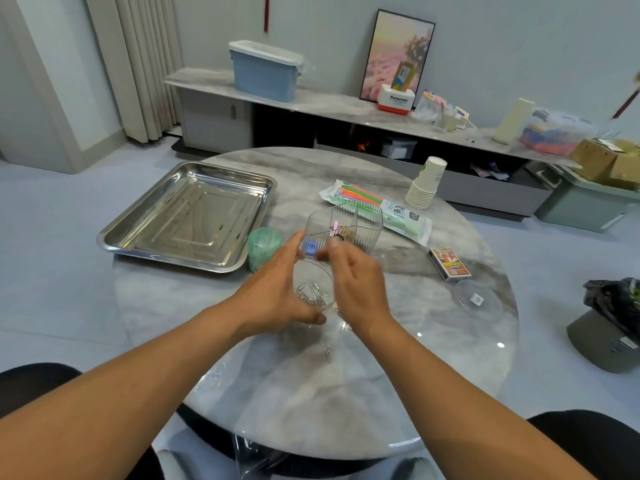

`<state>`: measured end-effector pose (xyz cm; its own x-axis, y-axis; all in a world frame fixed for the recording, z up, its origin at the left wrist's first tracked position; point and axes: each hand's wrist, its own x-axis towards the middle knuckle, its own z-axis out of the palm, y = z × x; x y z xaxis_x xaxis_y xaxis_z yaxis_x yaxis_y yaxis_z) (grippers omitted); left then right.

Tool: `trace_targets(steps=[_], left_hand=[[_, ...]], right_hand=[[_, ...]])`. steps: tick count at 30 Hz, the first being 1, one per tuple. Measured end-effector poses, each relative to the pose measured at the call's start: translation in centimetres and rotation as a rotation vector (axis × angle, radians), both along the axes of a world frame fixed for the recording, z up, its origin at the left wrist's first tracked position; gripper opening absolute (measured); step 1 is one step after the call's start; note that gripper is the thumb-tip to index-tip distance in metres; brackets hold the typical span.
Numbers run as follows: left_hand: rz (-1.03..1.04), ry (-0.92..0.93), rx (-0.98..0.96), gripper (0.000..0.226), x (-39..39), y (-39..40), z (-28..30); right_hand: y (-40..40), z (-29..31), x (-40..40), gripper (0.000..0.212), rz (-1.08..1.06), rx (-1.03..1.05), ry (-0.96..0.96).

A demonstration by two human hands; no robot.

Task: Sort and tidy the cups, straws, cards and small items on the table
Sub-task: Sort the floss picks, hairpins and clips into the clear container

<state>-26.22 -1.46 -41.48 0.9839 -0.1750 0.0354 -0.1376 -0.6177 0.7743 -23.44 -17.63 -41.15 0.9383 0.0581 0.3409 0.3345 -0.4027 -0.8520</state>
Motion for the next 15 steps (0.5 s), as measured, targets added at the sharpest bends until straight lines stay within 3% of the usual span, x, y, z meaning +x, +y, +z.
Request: trace_targets(steps=[2,6,9,15], left_hand=[[0.022,-0.006,0.019,0.144,0.0,0.3,0.3],[0.036,-0.002,0.122,0.142,0.1,0.8,0.5],[0.042,0.010,0.162,0.141,0.1,1.0,0.5],[0.051,0.005,0.150,0.139,0.5,0.6,0.7]], right_hand=[[-2.8,-1.2,-0.1,0.039,-0.193,0.017,0.024],[-8.4,-5.7,-1.8,0.042,-0.384,-0.232,0.238],[-8.3,-7.8,-2.6,0.052,-0.286,-0.454,0.254],[-3.9,-9.1,-3.7,0.107,0.047,-0.725,0.215]])
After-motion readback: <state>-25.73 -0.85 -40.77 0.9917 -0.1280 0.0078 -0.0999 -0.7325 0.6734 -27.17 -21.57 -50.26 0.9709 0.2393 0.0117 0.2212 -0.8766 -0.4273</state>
